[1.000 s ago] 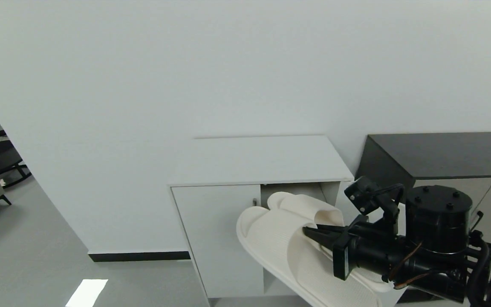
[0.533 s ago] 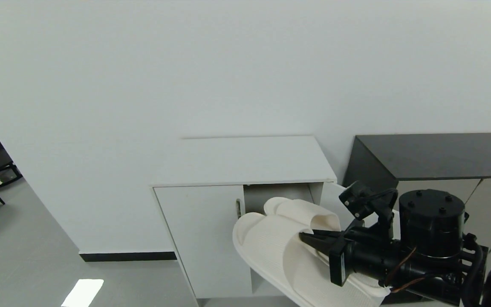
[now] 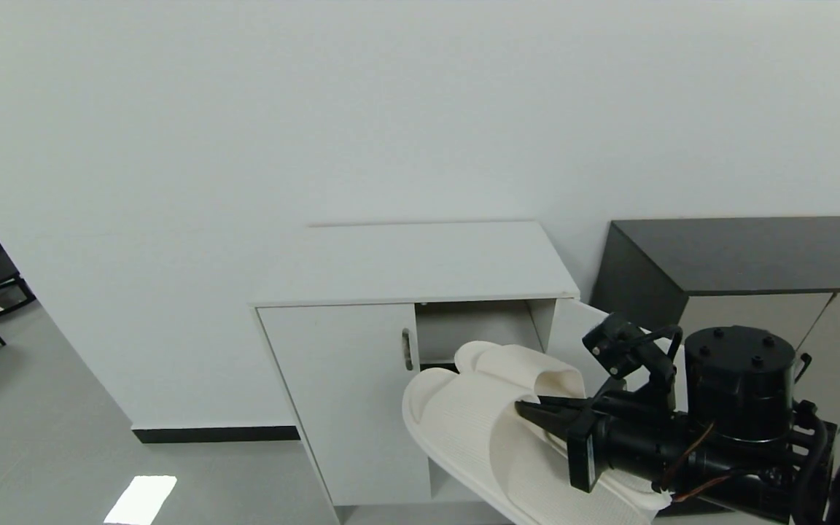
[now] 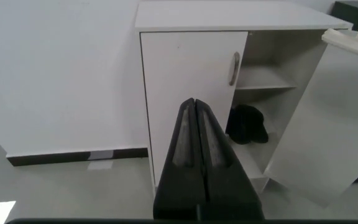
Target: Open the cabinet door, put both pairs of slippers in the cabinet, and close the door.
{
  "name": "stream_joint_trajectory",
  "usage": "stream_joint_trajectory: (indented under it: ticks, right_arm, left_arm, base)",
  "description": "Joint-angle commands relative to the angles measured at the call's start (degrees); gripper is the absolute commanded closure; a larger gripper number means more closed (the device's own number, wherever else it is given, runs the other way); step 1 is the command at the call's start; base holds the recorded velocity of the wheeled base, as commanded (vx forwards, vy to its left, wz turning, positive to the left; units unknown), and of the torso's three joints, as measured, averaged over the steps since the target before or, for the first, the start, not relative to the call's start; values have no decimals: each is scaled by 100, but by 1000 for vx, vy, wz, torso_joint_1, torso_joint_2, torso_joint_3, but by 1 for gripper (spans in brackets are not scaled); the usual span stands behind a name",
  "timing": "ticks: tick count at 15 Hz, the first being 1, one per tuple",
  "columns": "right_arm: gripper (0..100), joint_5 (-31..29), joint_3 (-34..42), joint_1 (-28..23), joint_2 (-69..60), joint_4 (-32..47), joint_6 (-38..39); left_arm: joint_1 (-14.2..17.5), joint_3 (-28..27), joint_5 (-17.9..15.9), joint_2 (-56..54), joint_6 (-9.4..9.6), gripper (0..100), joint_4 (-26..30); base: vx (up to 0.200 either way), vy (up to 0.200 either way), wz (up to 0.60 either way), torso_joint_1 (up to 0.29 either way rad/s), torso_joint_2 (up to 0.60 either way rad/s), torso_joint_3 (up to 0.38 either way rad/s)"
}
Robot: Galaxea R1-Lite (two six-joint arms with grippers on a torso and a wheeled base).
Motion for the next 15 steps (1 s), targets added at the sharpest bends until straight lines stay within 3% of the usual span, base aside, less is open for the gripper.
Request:
stream_joint_trajectory:
  ticks: [1, 15]
  right_arm:
    - [100, 3, -2, 3, 12, -3, 1]
    - [100, 56, 7, 3, 12, -3, 1]
  left_arm:
    - [1, 0, -4, 8, -2, 100, -1]
    - [1, 0, -4, 8, -2, 100, -1]
  base:
    - [0, 0, 0, -188, 388, 207]
    - [0, 0, 0, -235, 527, 291]
